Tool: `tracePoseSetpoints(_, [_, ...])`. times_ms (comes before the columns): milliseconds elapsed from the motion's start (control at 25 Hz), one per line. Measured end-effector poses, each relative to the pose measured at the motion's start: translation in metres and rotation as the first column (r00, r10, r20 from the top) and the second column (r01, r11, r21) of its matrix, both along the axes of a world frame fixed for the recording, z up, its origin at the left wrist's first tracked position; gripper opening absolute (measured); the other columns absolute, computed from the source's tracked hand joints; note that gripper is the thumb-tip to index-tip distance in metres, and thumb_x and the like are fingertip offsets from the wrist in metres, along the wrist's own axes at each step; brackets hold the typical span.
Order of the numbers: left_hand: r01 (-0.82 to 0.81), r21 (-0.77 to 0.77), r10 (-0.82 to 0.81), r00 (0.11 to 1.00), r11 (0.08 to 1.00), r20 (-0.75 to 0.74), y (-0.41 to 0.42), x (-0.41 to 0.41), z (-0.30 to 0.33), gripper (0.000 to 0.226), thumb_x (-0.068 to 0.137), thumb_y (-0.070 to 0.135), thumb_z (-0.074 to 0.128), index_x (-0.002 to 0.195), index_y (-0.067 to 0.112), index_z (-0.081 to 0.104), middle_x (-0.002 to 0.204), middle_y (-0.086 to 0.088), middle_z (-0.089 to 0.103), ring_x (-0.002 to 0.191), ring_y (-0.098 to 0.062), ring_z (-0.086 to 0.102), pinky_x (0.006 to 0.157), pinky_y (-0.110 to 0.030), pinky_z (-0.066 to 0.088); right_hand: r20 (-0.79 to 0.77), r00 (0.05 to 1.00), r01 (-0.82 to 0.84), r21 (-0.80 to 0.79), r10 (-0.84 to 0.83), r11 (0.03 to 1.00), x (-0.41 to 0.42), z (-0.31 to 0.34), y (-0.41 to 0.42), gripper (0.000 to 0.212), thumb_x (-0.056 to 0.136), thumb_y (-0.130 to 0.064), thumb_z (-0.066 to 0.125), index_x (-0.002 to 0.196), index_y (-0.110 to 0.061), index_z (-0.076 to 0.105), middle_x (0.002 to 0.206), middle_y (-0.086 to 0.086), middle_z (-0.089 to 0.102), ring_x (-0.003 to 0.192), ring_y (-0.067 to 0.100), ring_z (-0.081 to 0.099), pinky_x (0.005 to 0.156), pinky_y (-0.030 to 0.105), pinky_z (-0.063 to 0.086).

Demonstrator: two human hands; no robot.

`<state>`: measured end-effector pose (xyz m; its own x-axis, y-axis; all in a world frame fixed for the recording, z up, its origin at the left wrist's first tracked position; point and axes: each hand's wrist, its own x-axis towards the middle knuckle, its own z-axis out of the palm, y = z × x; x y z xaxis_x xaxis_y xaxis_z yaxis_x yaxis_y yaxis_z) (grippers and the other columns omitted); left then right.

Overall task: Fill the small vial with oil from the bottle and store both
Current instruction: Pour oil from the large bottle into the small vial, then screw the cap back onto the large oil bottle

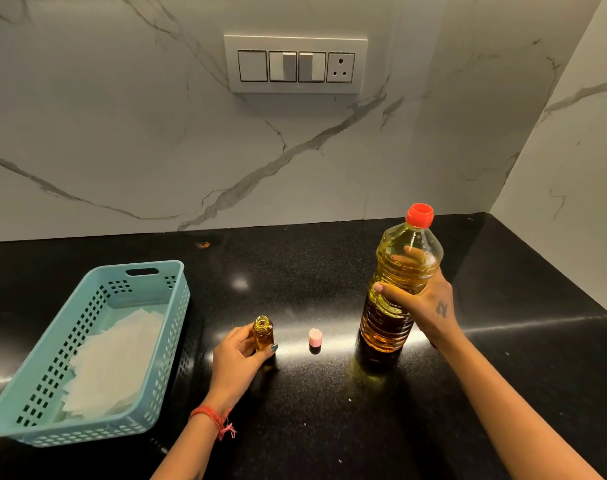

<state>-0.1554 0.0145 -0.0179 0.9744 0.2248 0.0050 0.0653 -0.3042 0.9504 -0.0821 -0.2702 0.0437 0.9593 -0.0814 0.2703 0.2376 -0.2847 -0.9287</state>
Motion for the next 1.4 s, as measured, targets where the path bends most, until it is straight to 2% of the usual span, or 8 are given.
tracePoseSetpoints(160, [-0.005,0.000,0.005,1.000,1.000,0.011,-0.002,0.001,-0.001,0.037,0.070,0.002,0.075,0.090,0.030,0.063,0.098,-0.002,0.064,0.094,-0.010,0.062,0.084,-0.020,0.049,-0.008,1.000,-0.026,-0.019,0.026,0.999,-0.004,0.005,0.001,0.099,0.043,-0.057,0.075,0.129,-0.023,0.039,0.115,-0.004,0.059,0.101,0.003,0.058,0.077,0.010,0.044])
tracePoseSetpoints(240, [-0.006,-0.037,0.006,1.000,0.999,0.001,-0.004,0.000,-0.001,0.045,0.071,-0.002,0.073,0.108,0.022,0.061,0.105,0.003,0.062,0.097,-0.009,0.060,0.085,-0.018,0.046,-0.023,0.998,-0.063,-0.030,0.063,0.998,-0.006,0.007,-0.002,0.096,0.043,-0.055,0.075,0.127,-0.030,0.036,0.114,-0.009,0.057,0.101,-0.003,0.056,0.076,0.007,0.043])
tracePoseSetpoints(440, [0.016,-0.111,-0.016,1.000,0.994,-0.002,-0.003,0.000,0.000,0.073,0.070,0.000,0.074,0.133,0.019,0.043,0.129,-0.003,0.051,0.117,-0.015,0.051,0.104,-0.033,0.038,-0.055,0.980,-0.190,0.000,0.190,0.982,-0.016,0.005,-0.025,0.096,0.051,-0.042,0.071,0.137,-0.026,0.032,0.130,-0.014,0.048,0.117,-0.002,0.049,0.091,0.016,0.043])
tracePoseSetpoints(680, [-0.071,0.074,0.041,0.937,0.995,0.347,-0.020,0.004,0.036,0.075,0.067,0.025,0.075,0.134,0.024,0.041,0.134,0.006,0.043,0.127,-0.011,0.041,0.107,-0.034,0.034,-0.039,0.999,0.028,0.018,-0.027,0.999,-0.028,0.004,-0.065,0.079,0.059,-0.021,0.063,0.135,-0.022,0.040,0.134,0.002,0.051,0.123,0.016,0.047,0.103,0.034,0.038])
tracePoseSetpoints(840, [0.056,0.117,-0.102,0.893,0.992,0.438,-0.063,0.017,0.062,0.074,0.066,0.036,0.070,0.134,0.020,0.043,0.133,0.005,0.046,0.125,-0.009,0.044,0.103,-0.026,0.035,-0.072,0.986,0.127,-0.231,-0.147,0.965,-0.030,-0.011,-0.078,0.058,0.077,-0.007,0.067,0.130,-0.019,0.049,0.127,0.003,0.054,0.113,0.014,0.052,0.093,0.027,0.044])
tracePoseSetpoints(1120, [0.282,0.176,-0.323,0.903,0.943,0.284,-0.133,0.045,0.056,0.098,0.062,0.057,0.072,0.142,0.029,0.023,0.145,0.003,0.034,0.133,-0.011,0.034,0.109,-0.036,0.034,-0.181,0.969,0.000,-0.679,-0.167,0.734,-0.026,-0.046,-0.079,0.039,0.081,-0.025,0.061,0.120,-0.024,0.061,0.126,-0.001,0.056,0.118,0.018,0.047,0.097,0.027,0.037])
tracePoseSetpoints(1240, [0.327,0.131,-0.348,0.914,0.936,0.206,-0.149,0.054,0.054,0.108,0.057,0.064,0.072,0.143,0.038,0.012,0.149,0.006,0.027,0.135,-0.012,0.030,0.110,-0.043,0.033,-0.244,0.952,-0.074,-0.767,-0.183,0.638,-0.025,-0.057,-0.077,0.034,0.084,-0.029,0.058,0.118,-0.027,0.062,0.125,-0.001,0.055,0.117,0.019,0.043,0.095,0.029,0.038])
tracePoseSetpoints(1400, [0.346,0.082,-0.356,0.910,0.935,0.211,-0.163,0.064,0.054,0.100,0.058,0.062,0.072,0.139,0.045,0.016,0.140,0.010,0.041,0.127,-0.011,0.043,0.103,-0.046,0.043,-0.193,0.967,-0.050,-0.785,-0.167,0.618,-0.021,-0.067,-0.078,0.024,0.087,-0.020,0.057,0.107,-0.027,0.069,0.113,0.001,0.059,0.109,0.020,0.048,0.087,0.027,0.039])
